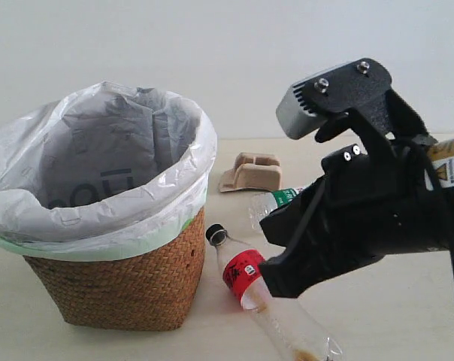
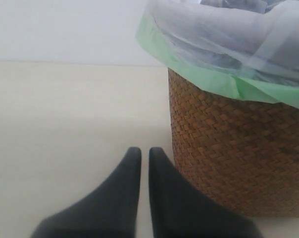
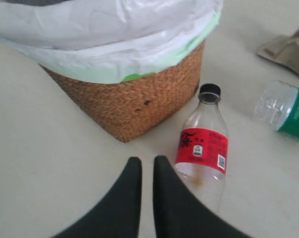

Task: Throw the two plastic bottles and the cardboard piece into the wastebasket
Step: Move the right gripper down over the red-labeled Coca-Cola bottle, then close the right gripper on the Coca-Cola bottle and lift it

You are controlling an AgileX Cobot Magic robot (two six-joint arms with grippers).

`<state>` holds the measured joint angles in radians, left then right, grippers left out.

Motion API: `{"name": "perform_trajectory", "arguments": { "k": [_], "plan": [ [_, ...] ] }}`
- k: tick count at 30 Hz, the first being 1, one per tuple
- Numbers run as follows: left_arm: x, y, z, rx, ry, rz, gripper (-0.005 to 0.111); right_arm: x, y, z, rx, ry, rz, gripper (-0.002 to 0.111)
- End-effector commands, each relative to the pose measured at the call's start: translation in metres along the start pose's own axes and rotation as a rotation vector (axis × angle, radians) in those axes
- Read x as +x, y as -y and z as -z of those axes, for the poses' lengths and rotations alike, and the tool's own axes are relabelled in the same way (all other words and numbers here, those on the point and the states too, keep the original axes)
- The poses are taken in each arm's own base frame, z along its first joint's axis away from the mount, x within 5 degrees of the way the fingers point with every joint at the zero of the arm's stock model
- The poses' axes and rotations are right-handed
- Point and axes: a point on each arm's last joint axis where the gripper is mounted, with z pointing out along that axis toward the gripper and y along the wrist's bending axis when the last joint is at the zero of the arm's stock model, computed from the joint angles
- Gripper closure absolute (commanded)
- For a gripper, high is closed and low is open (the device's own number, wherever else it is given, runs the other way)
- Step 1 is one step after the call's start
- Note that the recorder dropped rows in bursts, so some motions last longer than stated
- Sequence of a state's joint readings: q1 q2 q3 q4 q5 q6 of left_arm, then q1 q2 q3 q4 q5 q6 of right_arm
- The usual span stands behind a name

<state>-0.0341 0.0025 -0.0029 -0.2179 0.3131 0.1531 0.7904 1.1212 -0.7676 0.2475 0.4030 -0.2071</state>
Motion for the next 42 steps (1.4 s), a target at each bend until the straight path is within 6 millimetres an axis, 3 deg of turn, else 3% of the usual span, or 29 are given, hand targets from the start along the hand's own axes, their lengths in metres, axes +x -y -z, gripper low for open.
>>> {"name": "perform_trajectory", "arguments": {
  "k": [1,7,9,11,14,20,30,34,38,42],
  "plan": [
    [0.001,0.000,0.000,-0.004,0.003,0.008,0.101,0.004,-0.001,0.001,-0.020,0.009,0.073,0.104],
    [0.001,0.000,0.000,-0.004,0.003,0.008,0.101,0.005,0.005,-0.002,0.048,-0.004,0.112,0.102],
    [0.001,0.000,0.000,-0.004,0.003,0.008,0.101,0.005,0.007,-0.003,0.070,0.001,0.113,0.090],
    [0.001,0.000,0.000,-0.004,0.003,0.008,0.101,0.005,0.008,-0.006,0.079,-0.002,0.109,0.069],
    [0.001,0.000,0.000,-0.004,0.003,0.008,0.101,0.009,0.011,-0.019,0.095,-0.053,0.132,0.048],
    [0.001,0.000,0.000,-0.004,0.003,0.008,0.101,0.025,0.017,-0.063,0.095,-0.170,0.102,0.048],
    [0.001,0.000,0.000,-0.004,0.003,0.008,0.101,0.048,0.023,-0.117,0.094,-0.235,0.170,0.047],
    [0.001,0.000,0.000,-0.004,0.003,0.008,0.101,0.052,0.025,-0.129,0.092,-0.227,0.173,0.047],
    [0.001,0.000,0.000,-0.004,0.003,0.008,0.101,0.061,0.048,-0.132,0.142,-0.281,0.114,0.047],
    [0.001,0.000,0.000,-0.004,0.003,0.008,0.101,0.070,0.053,-0.141,0.146,-0.319,0.102,0.047]
  ]
}}
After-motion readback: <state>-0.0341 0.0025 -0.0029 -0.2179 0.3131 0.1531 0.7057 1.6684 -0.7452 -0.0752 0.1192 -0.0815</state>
